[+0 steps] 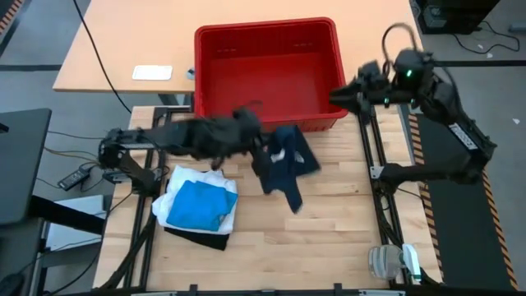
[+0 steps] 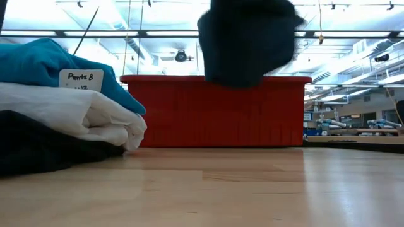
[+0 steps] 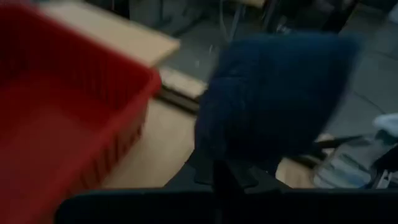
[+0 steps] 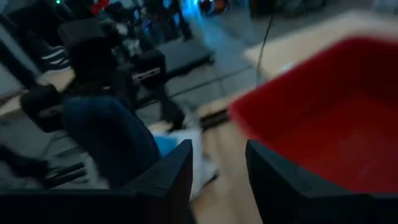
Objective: Fold laundry
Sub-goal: Fold the dark blue short
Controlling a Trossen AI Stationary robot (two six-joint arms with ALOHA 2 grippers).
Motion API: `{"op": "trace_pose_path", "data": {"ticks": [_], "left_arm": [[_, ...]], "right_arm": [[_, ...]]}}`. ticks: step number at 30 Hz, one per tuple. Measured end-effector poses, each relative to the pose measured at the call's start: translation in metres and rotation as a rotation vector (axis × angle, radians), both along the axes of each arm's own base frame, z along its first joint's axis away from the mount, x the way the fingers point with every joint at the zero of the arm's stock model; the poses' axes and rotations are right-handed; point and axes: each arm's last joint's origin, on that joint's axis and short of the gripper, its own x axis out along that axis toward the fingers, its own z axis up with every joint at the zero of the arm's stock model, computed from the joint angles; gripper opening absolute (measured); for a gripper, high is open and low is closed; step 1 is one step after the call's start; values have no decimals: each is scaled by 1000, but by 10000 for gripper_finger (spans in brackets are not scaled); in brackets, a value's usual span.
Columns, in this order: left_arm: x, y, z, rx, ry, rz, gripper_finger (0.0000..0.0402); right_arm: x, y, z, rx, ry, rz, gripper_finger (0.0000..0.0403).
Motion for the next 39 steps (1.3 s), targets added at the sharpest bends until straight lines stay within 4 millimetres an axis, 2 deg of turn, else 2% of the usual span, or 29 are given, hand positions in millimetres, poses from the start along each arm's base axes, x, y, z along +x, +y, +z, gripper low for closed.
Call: {"op": "trace_pose_path", "data": {"ticks": [6, 11, 14, 21, 28, 33, 39], "left_arm": [[31, -22, -50, -127, 174, 40, 2], [42, -38, -98, -143, 477, -9, 4], [49, -53, -115, -147, 531, -38, 6], [54, -77, -131, -200, 547, -34, 8], [50, -80, -128, -193, 552, -45, 8], [50, -77, -126, -203, 550, -53, 8], [50, -77, -124, -222, 531, -47, 9]], "right_arm": [[-2, 25, -52, 206, 110, -67, 154], [-3, 47, -97, 393, 208, -148, 150], [2, 63, -126, 512, 288, -154, 149], [23, 115, -198, 604, 431, -107, 148], [49, 160, -255, 479, 238, 73, 154], [61, 171, -293, 394, 272, 83, 180], [77, 171, -328, 231, 341, -2, 242]]}}
